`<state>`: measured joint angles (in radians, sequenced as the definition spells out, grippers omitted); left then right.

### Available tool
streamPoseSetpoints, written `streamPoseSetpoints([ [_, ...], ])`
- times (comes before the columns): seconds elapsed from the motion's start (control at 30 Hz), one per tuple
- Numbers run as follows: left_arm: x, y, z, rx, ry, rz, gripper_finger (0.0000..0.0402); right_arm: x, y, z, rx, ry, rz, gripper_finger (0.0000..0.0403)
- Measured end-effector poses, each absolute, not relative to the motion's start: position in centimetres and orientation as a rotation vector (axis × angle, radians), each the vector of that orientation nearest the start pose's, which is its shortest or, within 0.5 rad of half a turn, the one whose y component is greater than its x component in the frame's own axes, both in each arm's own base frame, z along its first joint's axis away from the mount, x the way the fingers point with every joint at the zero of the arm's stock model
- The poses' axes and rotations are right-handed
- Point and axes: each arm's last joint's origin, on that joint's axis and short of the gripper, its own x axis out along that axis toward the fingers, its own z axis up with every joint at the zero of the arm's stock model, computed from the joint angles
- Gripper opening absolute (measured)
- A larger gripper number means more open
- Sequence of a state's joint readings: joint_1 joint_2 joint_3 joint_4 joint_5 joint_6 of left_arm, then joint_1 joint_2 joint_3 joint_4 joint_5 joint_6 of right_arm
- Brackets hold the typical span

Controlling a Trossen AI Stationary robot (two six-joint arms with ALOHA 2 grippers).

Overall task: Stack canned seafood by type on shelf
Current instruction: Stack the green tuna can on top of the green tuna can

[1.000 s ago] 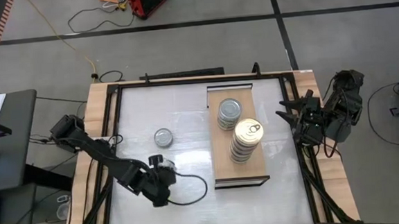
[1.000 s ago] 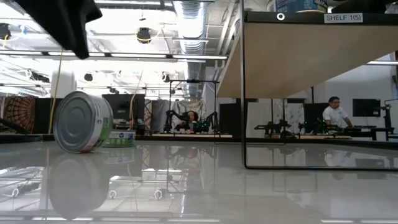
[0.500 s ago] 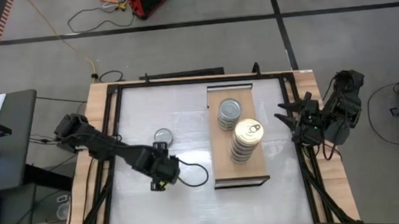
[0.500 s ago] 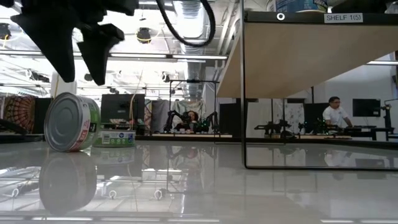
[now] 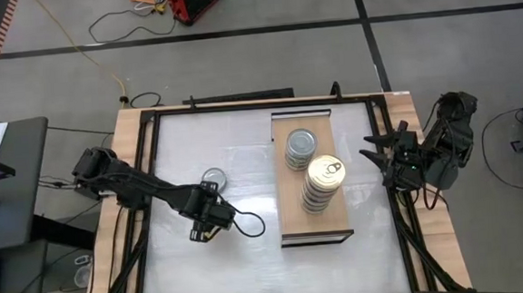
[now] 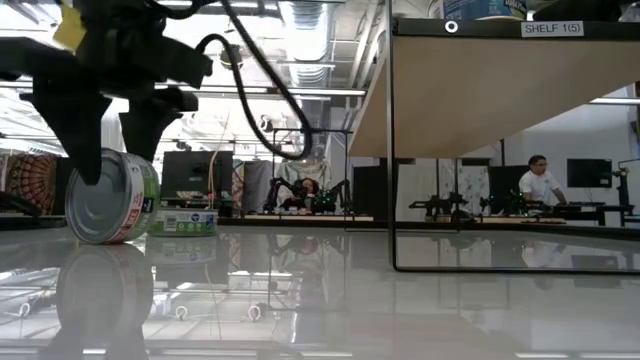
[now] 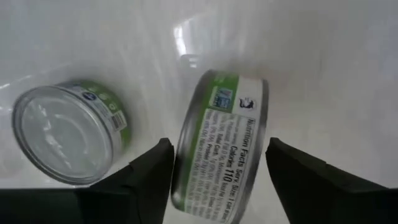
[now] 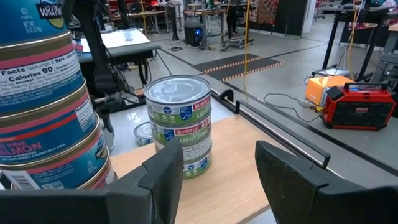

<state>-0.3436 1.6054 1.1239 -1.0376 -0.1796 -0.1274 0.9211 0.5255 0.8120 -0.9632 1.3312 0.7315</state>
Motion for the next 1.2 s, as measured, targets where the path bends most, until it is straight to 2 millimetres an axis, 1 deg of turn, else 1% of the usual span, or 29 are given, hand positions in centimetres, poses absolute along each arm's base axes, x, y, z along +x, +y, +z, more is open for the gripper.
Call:
streamPoseSetpoints([
  [0.1, 26.4, -8.9, 21.0, 0.285, 1.467, -0.028, 0.0217, 6.3, 3.7, 31.6, 0.102, 0.131, -0.466, 0.0225],
  [0.2, 26.4, -8.9, 21.1, 0.267, 1.468, -0.022, 0.0181, 6.3, 3.7, 31.6, 0.103, 0.130, -0.466, 0.0225],
  [0.33, 26.3, -9.0, 21.1, 0.185, 1.484, -0.021, 0.0132, 6.3, 3.7, 31.6, 0.103, 0.130, -0.466, 0.0225],
  [0.43, 26.1, -9.1, 21.7, 0.112, 1.491, -0.051, 0.0130, 6.3, 3.7, 31.6, 0.103, 0.131, -0.465, 0.0225],
  [0.5, 25.8, -8.9, 23.0, 0.090, 1.450, -0.048, 0.0130, 6.3, 3.7, 31.6, 0.103, 0.137, -0.457, 0.0225],
  [0.57, 25.2, -8.6, 24.6, 0.084, 1.369, -0.021, 0.0130, 6.3, 3.7, 31.6, 0.102, 0.151, -0.439, 0.0225],
  [0.67, 24.2, -7.5, 27.4, 0.069, 1.196, 0.066, 0.0134, 6.2, 3.6, 31.5, 0.104, 0.164, -0.422, 0.0225],
  [0.8, 23.4, -5.8, 31.3, -0.001, 0.867, 0.190, 0.0149, 6.0, 3.3, 31.6, 0.120, 0.174, -0.403, 0.0225],
  [0.9, 23.0, -4.5, 33.8, -0.055, 0.660, 0.256, 0.0146, 5.8, 3.2, 31.5, 0.145, 0.193, -0.367, 0.0225],
  [1.0, 23.0, -3.1, 35.9, -0.118, 0.471, 0.303, 0.0136, 5.8, 3.1, 31.6, 0.148, 0.193, -0.365, 0.0225],
  [1.07, 23.3, -2.0, 37.0, -0.165, 0.353, 0.332, 0.0135, 5.8, 3.1, 31.6, 0.147, 0.192, -0.372, 0.0225],
  [1.2, 24.4, -0.1, 38.8, -0.271, 0.146, 0.313, 0.0149, 5.9, 3.1, 31.6, 0.167, 0.184, -0.390, 0.0225],
])
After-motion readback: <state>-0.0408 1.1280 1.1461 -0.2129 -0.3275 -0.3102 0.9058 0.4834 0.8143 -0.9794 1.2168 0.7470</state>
